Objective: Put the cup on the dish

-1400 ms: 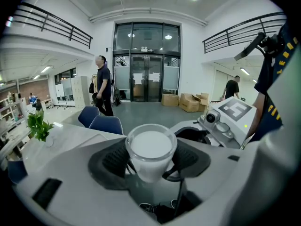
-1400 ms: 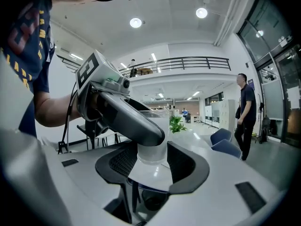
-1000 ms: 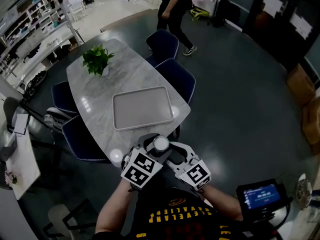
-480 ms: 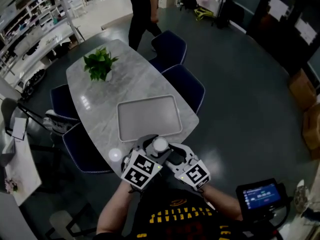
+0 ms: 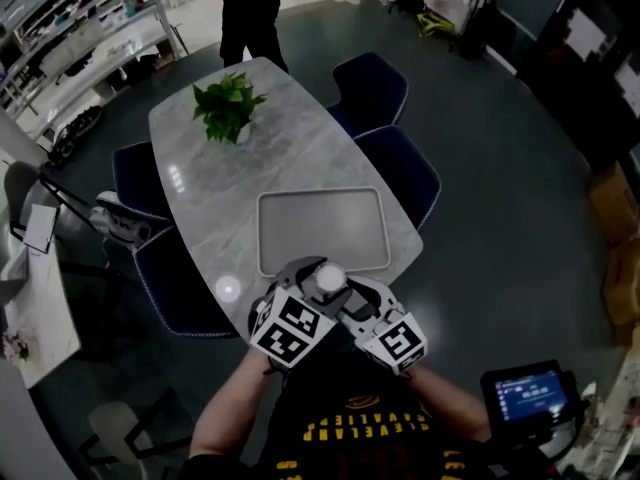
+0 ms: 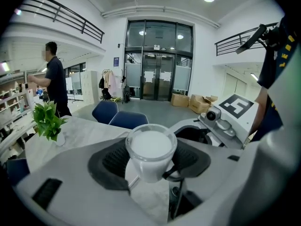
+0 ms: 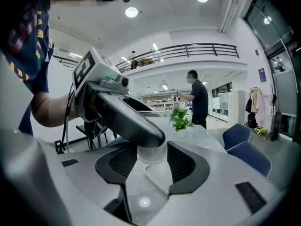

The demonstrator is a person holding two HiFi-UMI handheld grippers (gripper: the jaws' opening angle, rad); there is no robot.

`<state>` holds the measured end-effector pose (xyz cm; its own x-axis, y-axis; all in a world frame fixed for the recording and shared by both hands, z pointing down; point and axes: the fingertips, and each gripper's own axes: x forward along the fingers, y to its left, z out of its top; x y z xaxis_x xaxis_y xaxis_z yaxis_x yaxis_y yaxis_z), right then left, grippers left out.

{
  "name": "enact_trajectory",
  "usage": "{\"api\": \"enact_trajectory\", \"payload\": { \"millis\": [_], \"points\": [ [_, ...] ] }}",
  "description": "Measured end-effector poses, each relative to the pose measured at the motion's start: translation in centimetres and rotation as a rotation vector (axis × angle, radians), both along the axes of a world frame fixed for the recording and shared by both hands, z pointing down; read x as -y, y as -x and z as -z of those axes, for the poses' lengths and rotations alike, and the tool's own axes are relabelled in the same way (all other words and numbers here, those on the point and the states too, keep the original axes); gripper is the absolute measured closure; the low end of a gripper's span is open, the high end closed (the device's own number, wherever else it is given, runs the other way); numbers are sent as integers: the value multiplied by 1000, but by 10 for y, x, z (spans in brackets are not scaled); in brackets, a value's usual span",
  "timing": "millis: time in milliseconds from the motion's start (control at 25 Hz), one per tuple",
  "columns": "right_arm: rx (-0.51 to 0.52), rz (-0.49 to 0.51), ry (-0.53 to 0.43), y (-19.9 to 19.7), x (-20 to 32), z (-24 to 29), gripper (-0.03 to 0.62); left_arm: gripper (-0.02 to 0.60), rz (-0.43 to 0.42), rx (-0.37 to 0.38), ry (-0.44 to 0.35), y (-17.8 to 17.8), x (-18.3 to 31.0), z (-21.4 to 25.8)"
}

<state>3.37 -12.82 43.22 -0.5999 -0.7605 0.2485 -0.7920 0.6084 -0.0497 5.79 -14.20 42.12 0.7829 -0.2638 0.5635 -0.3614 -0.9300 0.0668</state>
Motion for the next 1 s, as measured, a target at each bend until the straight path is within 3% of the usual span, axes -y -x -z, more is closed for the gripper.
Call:
{"api": "enact_trajectory", "payload": {
  "millis": [360, 1000],
  "points": [
    [-23, 55, 29, 13, 33, -15, 408, 313, 56, 0, 2, 13, 35, -12],
    [-19, 153, 87, -8, 93, -47, 408, 313, 158, 60, 0, -6, 96, -46]
  ]
}}
